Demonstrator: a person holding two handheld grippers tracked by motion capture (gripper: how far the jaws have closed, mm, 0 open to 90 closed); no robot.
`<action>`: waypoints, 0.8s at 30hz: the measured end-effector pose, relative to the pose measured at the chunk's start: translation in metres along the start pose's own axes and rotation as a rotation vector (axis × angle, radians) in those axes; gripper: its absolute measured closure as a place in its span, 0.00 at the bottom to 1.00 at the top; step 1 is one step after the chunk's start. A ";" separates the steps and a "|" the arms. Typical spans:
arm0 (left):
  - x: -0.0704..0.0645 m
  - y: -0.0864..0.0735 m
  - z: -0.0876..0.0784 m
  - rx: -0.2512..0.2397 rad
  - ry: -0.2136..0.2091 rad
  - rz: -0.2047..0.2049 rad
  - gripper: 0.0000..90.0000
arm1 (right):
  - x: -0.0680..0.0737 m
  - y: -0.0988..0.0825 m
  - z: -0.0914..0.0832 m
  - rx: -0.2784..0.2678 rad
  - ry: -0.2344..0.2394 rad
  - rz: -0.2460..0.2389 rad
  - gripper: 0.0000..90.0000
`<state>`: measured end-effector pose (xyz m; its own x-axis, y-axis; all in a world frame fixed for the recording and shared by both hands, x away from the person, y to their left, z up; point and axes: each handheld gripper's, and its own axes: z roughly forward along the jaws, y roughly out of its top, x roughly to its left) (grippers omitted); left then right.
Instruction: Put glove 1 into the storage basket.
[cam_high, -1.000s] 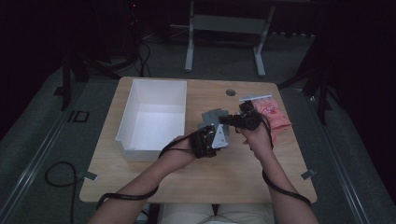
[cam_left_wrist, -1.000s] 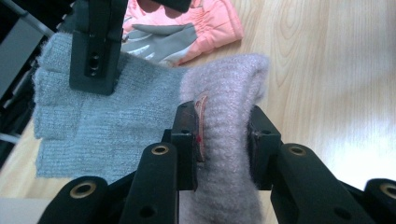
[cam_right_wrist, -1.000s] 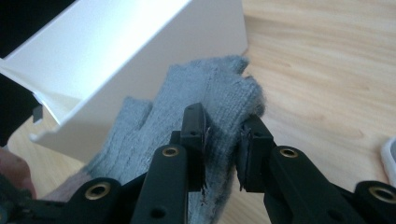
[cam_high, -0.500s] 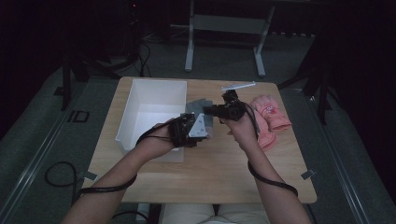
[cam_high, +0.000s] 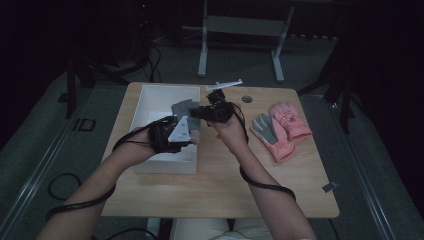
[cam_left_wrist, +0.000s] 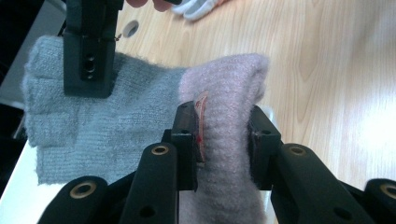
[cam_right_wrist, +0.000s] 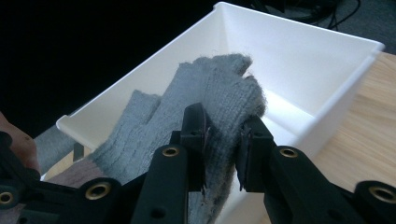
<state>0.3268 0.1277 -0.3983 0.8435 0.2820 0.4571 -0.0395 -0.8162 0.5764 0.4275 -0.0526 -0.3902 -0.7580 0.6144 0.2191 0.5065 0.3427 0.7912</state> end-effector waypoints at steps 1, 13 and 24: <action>0.000 -0.003 -0.002 -0.001 0.002 0.000 0.78 | 0.003 0.003 0.005 0.002 0.006 -0.003 0.84; 0.003 -0.045 0.012 0.097 0.014 0.084 0.77 | 0.013 0.004 0.054 0.064 0.005 0.023 0.84; 0.000 -0.048 0.062 0.228 -0.027 0.230 0.77 | -0.003 -0.004 0.078 0.161 -0.055 0.042 0.83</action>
<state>0.3623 0.1355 -0.4677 0.8404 0.0663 0.5378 -0.1119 -0.9499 0.2918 0.4598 -0.0010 -0.4386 -0.7130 0.6674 0.2151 0.6001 0.4222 0.6794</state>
